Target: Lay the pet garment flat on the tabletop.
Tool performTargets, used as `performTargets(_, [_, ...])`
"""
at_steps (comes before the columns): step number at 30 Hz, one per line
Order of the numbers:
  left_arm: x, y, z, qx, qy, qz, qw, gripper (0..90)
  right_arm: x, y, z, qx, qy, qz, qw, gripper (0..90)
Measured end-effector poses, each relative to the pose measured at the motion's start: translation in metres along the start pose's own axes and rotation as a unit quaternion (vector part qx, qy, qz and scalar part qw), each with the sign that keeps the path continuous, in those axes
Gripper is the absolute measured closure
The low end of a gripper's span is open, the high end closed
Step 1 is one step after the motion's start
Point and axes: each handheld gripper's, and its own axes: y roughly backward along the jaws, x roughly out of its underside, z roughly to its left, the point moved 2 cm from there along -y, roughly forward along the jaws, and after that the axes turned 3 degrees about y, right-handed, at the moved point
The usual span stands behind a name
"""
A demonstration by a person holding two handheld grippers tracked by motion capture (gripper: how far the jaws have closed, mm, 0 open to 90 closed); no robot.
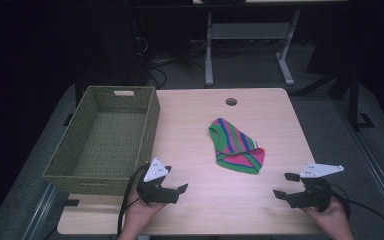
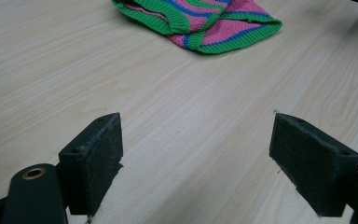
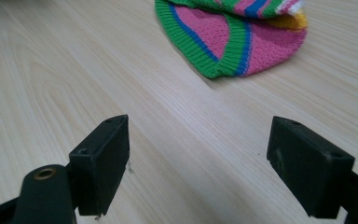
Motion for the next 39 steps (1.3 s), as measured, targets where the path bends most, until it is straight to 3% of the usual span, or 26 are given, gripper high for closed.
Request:
performTargets(11, [-0.001, -0.001, 0.000, 0.003, -0.003, 0.001, 1.0000, 16.8, -0.027, -0.005, -0.007, -0.019, 0.003, 0.004, 0.9998, 20.5])
performTargets(21, [-0.001, -0.002, 0.000, 0.003, -0.004, 0.002, 1.0000, 16.8, -0.053, -0.021, -0.019, -0.034, -0.007, 0.035, 0.9988, 19.2])
performTargets(39, [-0.003, -0.004, -0.003, 0.009, -0.009, 0.003, 0.9999, 16.8, -0.099, -0.040, -0.034, -0.039, 0.013, 0.074, 0.9964, 19.5])
